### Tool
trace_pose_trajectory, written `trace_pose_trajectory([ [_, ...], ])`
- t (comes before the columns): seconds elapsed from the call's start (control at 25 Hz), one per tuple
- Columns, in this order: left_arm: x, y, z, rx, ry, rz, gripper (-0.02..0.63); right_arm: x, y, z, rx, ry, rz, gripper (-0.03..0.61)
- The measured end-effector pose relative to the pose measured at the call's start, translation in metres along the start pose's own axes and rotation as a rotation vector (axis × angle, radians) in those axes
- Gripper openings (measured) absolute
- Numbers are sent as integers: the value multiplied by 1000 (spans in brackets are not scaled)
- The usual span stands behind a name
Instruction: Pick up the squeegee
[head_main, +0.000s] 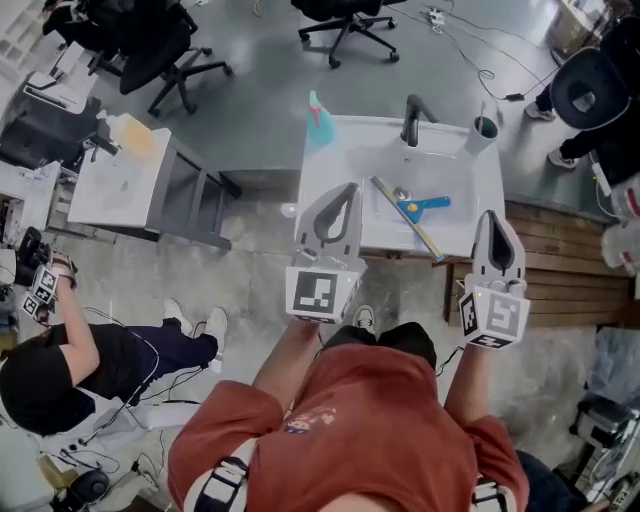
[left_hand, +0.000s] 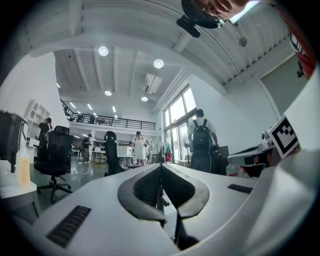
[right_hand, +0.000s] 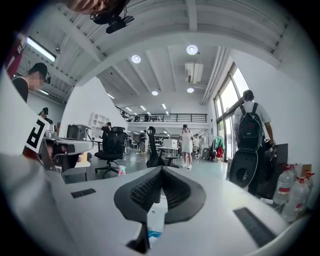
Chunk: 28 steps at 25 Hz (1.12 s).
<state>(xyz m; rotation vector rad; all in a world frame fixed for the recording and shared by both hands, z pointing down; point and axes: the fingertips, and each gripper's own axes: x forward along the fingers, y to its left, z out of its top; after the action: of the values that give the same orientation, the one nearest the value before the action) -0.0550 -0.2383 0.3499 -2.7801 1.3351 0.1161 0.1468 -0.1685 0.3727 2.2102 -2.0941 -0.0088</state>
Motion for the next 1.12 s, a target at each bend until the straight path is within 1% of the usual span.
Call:
trace_pose_trajectory([
  [0.16,19,2,-12,0,29,11,18,19,-12,-6,19,6,0,8],
  [0.28,40,2,-17,0,26,28,17,37,-23,-13,25,10,20,8],
  [0.4,61,-1,-23,10,47,52,18,58,-38,-20,36,21,46,8],
  [0.6,103,-23,-41,-9,83,49,18,97,-75,-32,69,36,86,8],
  [0.72,128,-30,-60,6,117,70,18,122,-93,-45,74,48,122,8],
  [0.92,154,-27,-91,30,177,123,18,158,-105,-64,50,75,213,8],
  [1.12,170,-28,-108,31,219,171,18,183,-113,-89,62,116,277,8],
])
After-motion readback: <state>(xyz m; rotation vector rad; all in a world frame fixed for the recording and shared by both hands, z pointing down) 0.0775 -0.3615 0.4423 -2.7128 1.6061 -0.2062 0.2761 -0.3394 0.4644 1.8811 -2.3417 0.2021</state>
